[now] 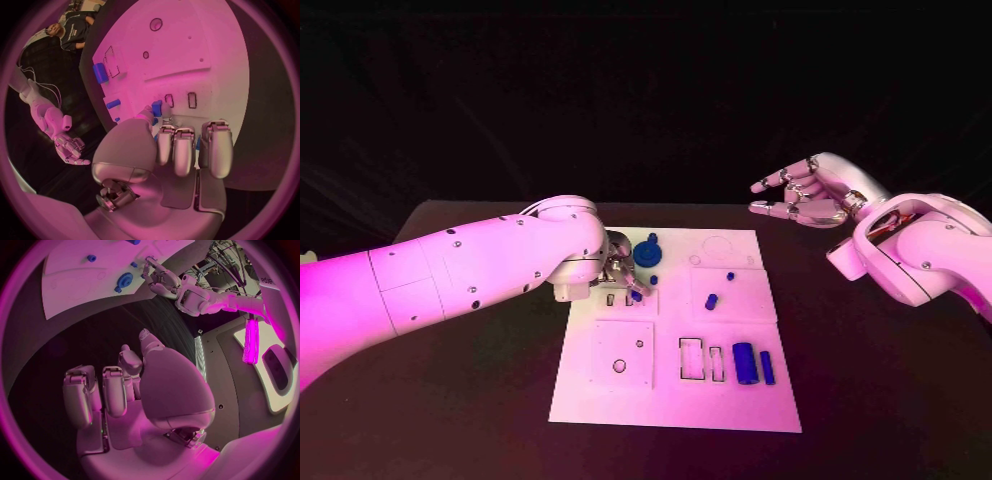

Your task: Assemble the parts on the task board

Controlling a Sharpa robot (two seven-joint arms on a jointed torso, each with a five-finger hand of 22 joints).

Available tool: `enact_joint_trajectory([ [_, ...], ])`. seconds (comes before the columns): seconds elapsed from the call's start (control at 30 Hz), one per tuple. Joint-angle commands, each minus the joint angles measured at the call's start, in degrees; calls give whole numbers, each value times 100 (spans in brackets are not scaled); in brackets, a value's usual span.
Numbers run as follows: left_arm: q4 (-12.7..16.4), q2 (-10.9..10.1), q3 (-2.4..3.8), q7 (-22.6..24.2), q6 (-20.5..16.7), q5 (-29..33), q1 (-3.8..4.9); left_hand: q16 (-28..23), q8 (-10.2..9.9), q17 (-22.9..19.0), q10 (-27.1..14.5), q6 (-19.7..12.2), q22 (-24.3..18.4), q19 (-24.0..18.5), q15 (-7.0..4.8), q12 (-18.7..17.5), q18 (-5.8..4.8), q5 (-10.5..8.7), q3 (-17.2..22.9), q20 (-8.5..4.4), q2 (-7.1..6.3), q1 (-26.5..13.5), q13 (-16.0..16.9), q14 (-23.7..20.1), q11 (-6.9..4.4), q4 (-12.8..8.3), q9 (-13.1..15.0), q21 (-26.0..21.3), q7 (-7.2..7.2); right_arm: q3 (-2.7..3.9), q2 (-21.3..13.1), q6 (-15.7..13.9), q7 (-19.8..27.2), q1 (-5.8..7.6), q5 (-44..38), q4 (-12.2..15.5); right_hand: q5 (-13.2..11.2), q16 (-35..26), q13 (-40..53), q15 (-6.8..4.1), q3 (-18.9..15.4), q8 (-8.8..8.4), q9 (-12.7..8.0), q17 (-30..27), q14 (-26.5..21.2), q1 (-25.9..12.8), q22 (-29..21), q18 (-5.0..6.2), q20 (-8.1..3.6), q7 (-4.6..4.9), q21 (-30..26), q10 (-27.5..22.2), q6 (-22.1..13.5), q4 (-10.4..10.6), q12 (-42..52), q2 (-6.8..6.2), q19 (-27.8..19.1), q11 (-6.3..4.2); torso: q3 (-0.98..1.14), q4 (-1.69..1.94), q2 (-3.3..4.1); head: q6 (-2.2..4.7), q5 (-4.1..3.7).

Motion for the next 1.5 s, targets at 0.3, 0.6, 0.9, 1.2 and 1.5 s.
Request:
enact_joint_trajectory([
  [0.3,43,-46,-5,-660,-256,266,-13,17,3,1510,-11,1,800,344,53,-103,-31,226,3036,34,-990,-536,579,591,73,-586,333,-17,59,-1,29,207,-85,-1,-79,-35,37,-24,-7,53,-45,-11,-8,857,446,47,1506,-39,45,1,13,-37,-44,-5,-24,4,600,-1,3,-1,-2,-34,9],
  [0.6,402,-325,7,-476,-791,291,-22,17,77,1510,1,-4,852,360,55,-111,-41,204,3415,38,-1054,-787,572,591,58,-775,475,7,70,-6,57,257,-122,-2,-105,-73,41,-30,-14,53,-53,-10,-9,849,444,42,1506,-39,45,1,13,-41,-45,-2,-34,0,600,0,9,16,-3,-27,-10],
  [0.9,684,-537,10,-446,-1084,-70,-127,17,94,1510,11,2,891,374,54,-103,-49,192,3445,37,-1089,-818,579,591,53,-820,501,27,64,-8,40,272,-141,-4,-119,-78,39,-36,-19,55,-73,-9,-9,842,442,26,1506,-39,46,3,13,-44,-46,8,-39,-3,600,2,15,48,-14,-39,7],
  [1.2,871,-606,8,-525,-1278,-554,-240,17,108,1510,23,17,925,386,51,-91,-56,184,3449,36,-1111,-847,590,591,51,-836,513,45,59,-9,35,288,-136,-4,-123,-80,38,-40,-27,56,-83,-8,-10,837,441,16,1506,-39,46,3,13,-48,-46,16,-51,-2,600,3,16,69,-22,-55,2],
  [1.5,904,-575,6,-659,-1104,-779,-314,17,126,1510,33,44,948,394,47,-85,-60,133,3439,33,-1115,-911,595,591,44,-835,531,57,50,-9,45,298,-123,-4,-124,-81,38,-40,-27,56,-83,-8,-10,837,441,16,1506,-39,46,3,13,-48,-46,16,-51,-2,600,3,16,63,-14,-65,8],
])
